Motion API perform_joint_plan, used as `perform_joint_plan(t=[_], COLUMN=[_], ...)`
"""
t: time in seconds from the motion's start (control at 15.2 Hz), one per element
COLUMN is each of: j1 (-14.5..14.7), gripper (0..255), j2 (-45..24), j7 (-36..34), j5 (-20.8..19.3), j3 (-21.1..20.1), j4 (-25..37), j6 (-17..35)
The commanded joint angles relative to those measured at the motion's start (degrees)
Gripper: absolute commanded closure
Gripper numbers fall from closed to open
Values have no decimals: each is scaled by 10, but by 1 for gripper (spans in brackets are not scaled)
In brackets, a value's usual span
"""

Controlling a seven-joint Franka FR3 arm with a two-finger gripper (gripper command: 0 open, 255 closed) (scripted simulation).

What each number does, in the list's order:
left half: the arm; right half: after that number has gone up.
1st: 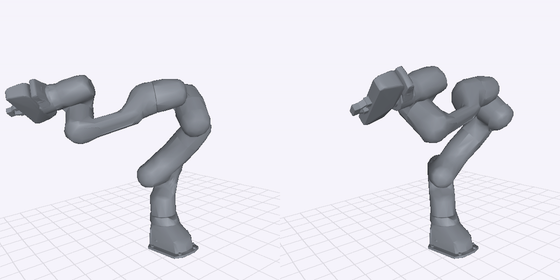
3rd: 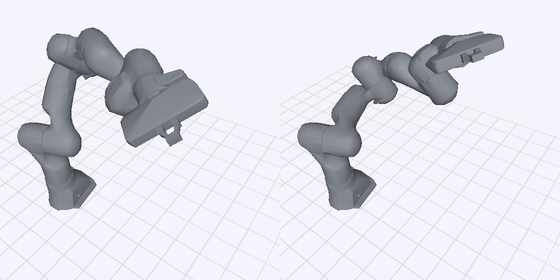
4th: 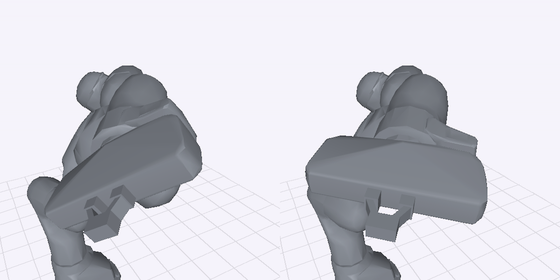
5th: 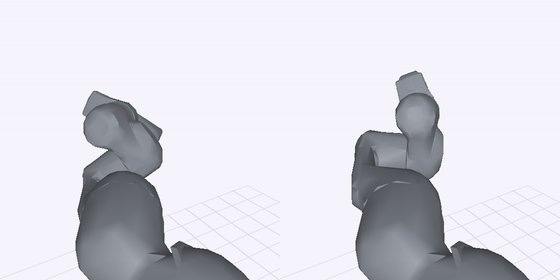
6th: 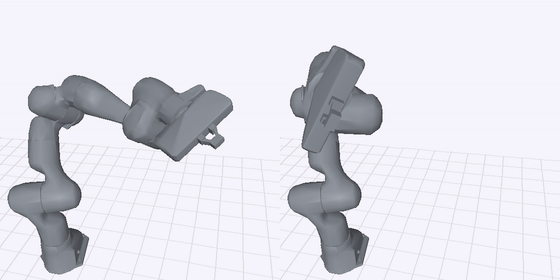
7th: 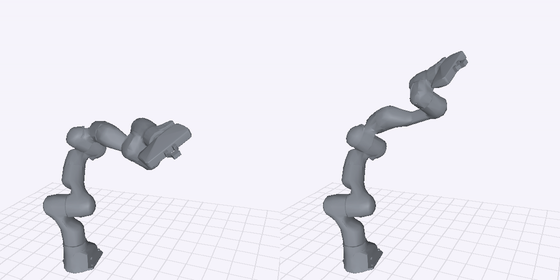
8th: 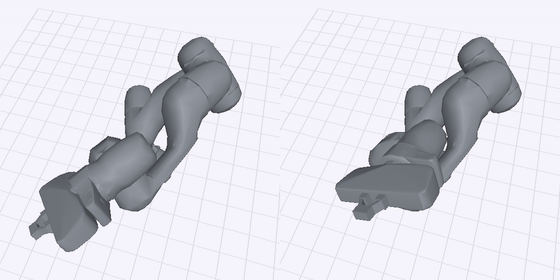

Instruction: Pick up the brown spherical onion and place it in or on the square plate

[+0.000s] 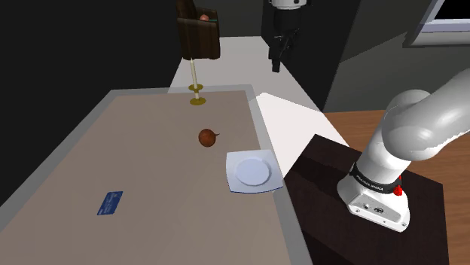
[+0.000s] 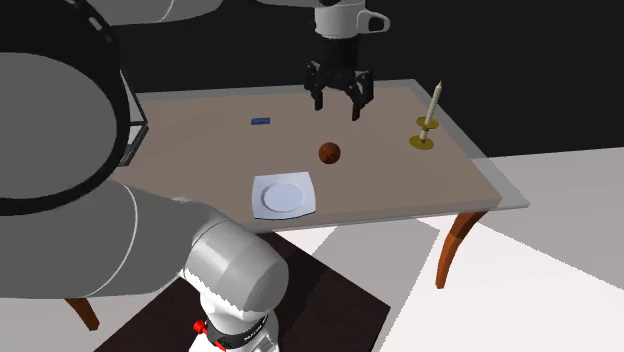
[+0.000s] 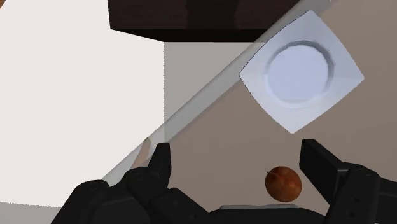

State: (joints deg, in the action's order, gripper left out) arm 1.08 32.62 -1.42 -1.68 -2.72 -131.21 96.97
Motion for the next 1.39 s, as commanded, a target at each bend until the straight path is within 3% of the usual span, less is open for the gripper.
perform_joint_plan(t=[0.0,0.66,1.32], j1=[6,32,95], gripper=[0,0,0], j2=[-46,-272,-512], j7=[-5,-50,-96], j5=[-13,-119,-269], j3=[-19,-102,-137], j4=[18,139,311], j6=[21,71,48])
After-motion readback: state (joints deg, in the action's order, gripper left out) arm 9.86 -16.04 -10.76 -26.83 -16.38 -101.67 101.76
